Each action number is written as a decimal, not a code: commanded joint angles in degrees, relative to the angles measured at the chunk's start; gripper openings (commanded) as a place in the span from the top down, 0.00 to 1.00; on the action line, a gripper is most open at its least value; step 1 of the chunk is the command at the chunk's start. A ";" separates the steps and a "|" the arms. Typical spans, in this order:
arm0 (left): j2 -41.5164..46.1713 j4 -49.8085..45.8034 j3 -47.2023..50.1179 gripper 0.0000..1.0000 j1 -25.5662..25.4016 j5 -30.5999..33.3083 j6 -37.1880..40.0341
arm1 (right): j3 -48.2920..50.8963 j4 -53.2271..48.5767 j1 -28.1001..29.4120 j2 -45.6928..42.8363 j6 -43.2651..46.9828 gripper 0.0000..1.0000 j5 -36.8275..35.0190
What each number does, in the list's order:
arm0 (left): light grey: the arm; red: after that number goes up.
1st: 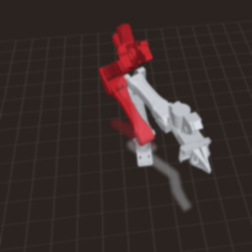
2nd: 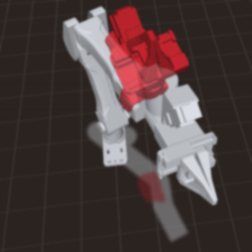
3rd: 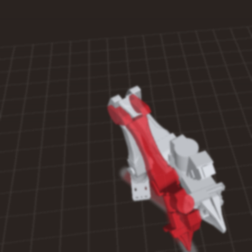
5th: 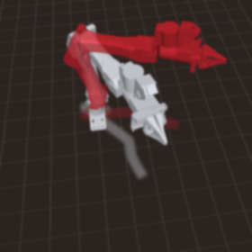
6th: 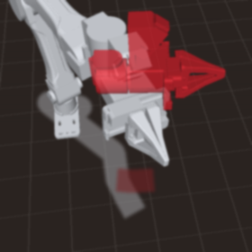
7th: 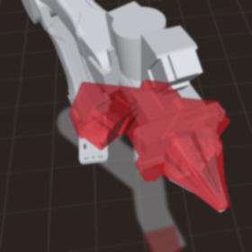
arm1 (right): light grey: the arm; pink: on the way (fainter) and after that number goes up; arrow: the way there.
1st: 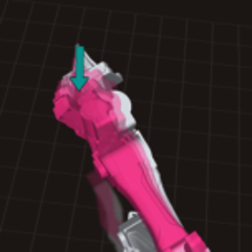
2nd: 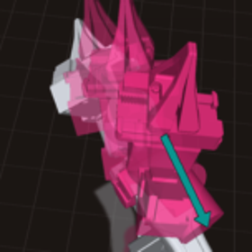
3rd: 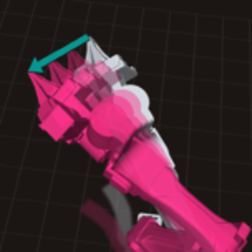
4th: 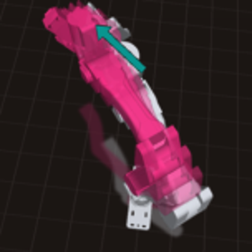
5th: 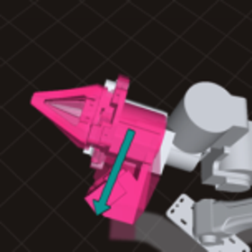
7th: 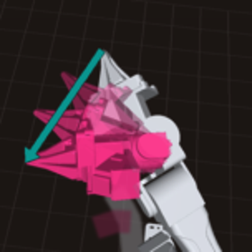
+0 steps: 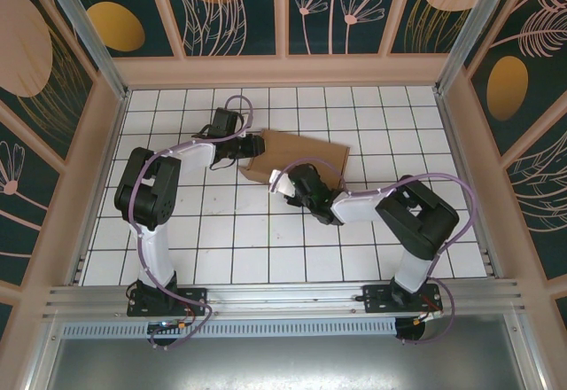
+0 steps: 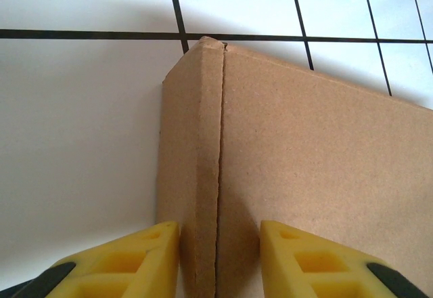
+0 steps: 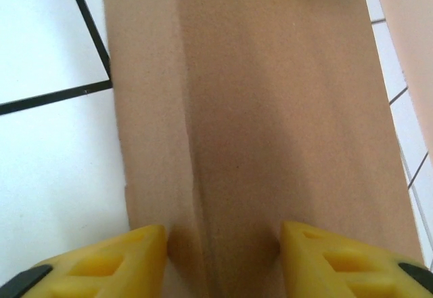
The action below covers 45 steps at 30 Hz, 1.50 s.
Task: Fold the paper box
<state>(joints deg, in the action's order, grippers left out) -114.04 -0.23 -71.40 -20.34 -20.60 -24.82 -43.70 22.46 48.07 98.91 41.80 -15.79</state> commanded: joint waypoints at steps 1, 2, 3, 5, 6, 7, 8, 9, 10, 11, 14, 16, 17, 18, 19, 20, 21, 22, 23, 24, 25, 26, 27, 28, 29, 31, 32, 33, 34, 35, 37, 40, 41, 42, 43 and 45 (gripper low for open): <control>-2.88 -3.68 1.18 0.66 -0.41 -1.26 1.41 | -0.34 -0.56 -2.01 -8.46 -12.34 0.41 9.14; -3.15 -3.43 1.13 0.66 -0.17 -1.80 1.44 | -0.87 -1.31 -3.13 -10.88 -17.85 0.39 11.05; -3.52 -3.17 1.02 0.66 0.07 -2.48 1.35 | -1.40 -2.06 -4.09 -12.75 -22.75 0.38 11.88; -4.28 -2.32 1.04 0.66 0.92 -4.72 0.71 | -2.39 -5.23 -7.02 -16.46 -31.49 0.34 14.70; -4.39 -1.87 1.21 0.66 1.42 -5.77 0.29 | -2.54 -6.83 -8.37 -17.78 -34.90 0.34 15.98; -4.61 -1.33 1.43 0.66 2.03 -6.93 -0.24 | -2.42 -8.15 -9.74 -19.11 -37.99 0.35 15.44; -4.71 -0.90 1.60 0.66 2.63 -7.93 -0.47 | -1.56 -8.73 -11.18 -20.47 -40.03 0.36 15.18; -4.89 -0.68 1.61 0.66 3.01 -8.73 -0.61 | -0.45 -8.45 -12.72 -21.69 -41.29 0.36 15.18; -5.23 -0.65 1.45 0.66 3.27 -9.69 -0.54 | 1.33 -7.52 -14.87 -22.87 -43.68 0.37 15.22; -5.63 -0.80 1.14 0.66 3.31 -10.40 -0.30 | 2.72 -6.90 -16.39 -23.96 -47.11 0.38 15.62; -7.06 -1.18 0.82 0.66 3.64 -11.77 0.00 | 2.43 -9.88 -25.52 -24.08 -60.54 0.34 20.47; -7.64 -1.33 0.83 0.66 3.94 -12.11 0.12 | 0.32 -14.24 -30.30 -21.49 -67.12 0.31 26.49; -7.79 -1.40 0.91 0.67 4.23 -12.23 0.12 | 0.02 -14.59 -31.84 -20.20 -68.93 0.28 30.15; -8.03 -1.35 1.08 0.67 4.52 -12.27 0.08 | 0.02 -14.31 -32.60 -19.26 -70.01 0.26 32.71; -8.11 -1.35 1.24 0.68 4.91 -12.32 0.04 | -0.13 -14.41 -33.17 -18.09 -71.00 0.23 34.58; -8.17 -1.23 1.45 0.68 5.45 -12.35 -0.11 | -0.24 -14.54 -33.66 -17.06 -71.64 0.19 35.63; -8.17 -0.95 1.68 0.69 5.93 -12.61 -0.43 | -0.14 -14.54 -33.89 -16.45 -72.06 0.16 36.30; -8.13 -0.54 2.01 0.70 6.37 -13.14 -0.70 | 0.05 -14.34 -34.21 -15.86 -72.56 0.13 36.81; -8.13 -0.14 2.26 0.70 6.60 -13.67 -0.92 | 0.65 -13.40 -34.73 -15.26 -73.26 0.08 37.74; -8.13 -0.04 2.31 0.70 6.78 -13.93 -0.93 | 1.29 -12.36 -35.11 -14.66 -74.02 0.04 38.93; -8.21 0.03 2.36 0.71 6.85 -13.97 -0.93 | 1.85 -11.02 -35.58 -13.86 -75.14 0.01 40.55; -8.36 0.18 2.40 0.71 6.80 -14.10 -0.98 | 2.11 -10.11 -35.82 -12.66 -75.86 0.01 42.20; -8.51 0.23 2.47 0.71 6.82 -14.42 -1.09 | 2.09 -9.54 -35.83 -11.58 -76.49 0.01 43.50; -8.82 0.32 2.49 0.71 6.86 -14.71 -1.12 | 2.12 -8.46 -35.86 -10.53 -77.26 0.01 44.89; -9.03 0.32 2.50 0.72 6.81 -14.75 -1.15 | 2.41 -7.26 -35.81 -9.67 -77.87 0.01 45.95; -9.31 0.23 2.51 0.73 6.80 -14.79 -0.94 | 2.78 -5.19 -35.90 -7.99 -79.00 0.01 47.19; -9.36 0.23 2.49 0.73 6.87 -14.77 -0.86 | 3.03 -4.15 -35.90 -7.37 -79.23 0.01 47.47; -9.44 0.17 2.49 0.74 6.83 -14.75 -0.80 | 3.11 -3.78 -36.02 -6.89 -79.25 0.01 47.56; -9.45 0.06 2.49 0.75 6.87 -14.69 -0.63 | 2.87 -4.61 -36.14 -6.41 -79.05 0.01 46.69; -9.51 -0.23 2.49 0.76 6.83 -14.47 -0.45 | 2.88 -5.78 -36.38 -6.43 -78.74 0.01 44.98; -9.54 -0.47 2.53 0.76 7.11 -14.04 -0.30 | 4.56 -5.23 -37.42 -7.71 -79.14 0.01 42.99; -9.62 -0.30 2.67 0.77 7.77 -14.07 -0.50 | 6.31 -4.37 -38.91 -9.96 -78.99 0.02 42.86; -9.60 -0.28 2.58 0.77 7.93 -14.16 -0.52 | 6.73 -4.12 -39.26 -10.55 -78.76 0.02 43.06; -9.68 -0.30 2.50 0.77 8.06 -14.12 -0.54 | 7.04 -3.94 -39.43 -10.75 -78.65 0.02 43.41; -9.72 -0.25 2.49 0.77 8.04 -14.16 -0.53 | 7.05 -4.12 -39.54 -10.70 -78.50 0.02 43.88; -10.01 -0.13 2.43 0.77 8.03 -14.20 -0.59 | 7.04 -4.50 -39.55 -9.85 -78.50 0.02 44.69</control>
<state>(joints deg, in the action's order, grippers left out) -119.37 6.44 -71.42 -13.39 -40.16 -25.98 -37.21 16.40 8.67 90.13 -36.42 27.29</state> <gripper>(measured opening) 0.234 0.982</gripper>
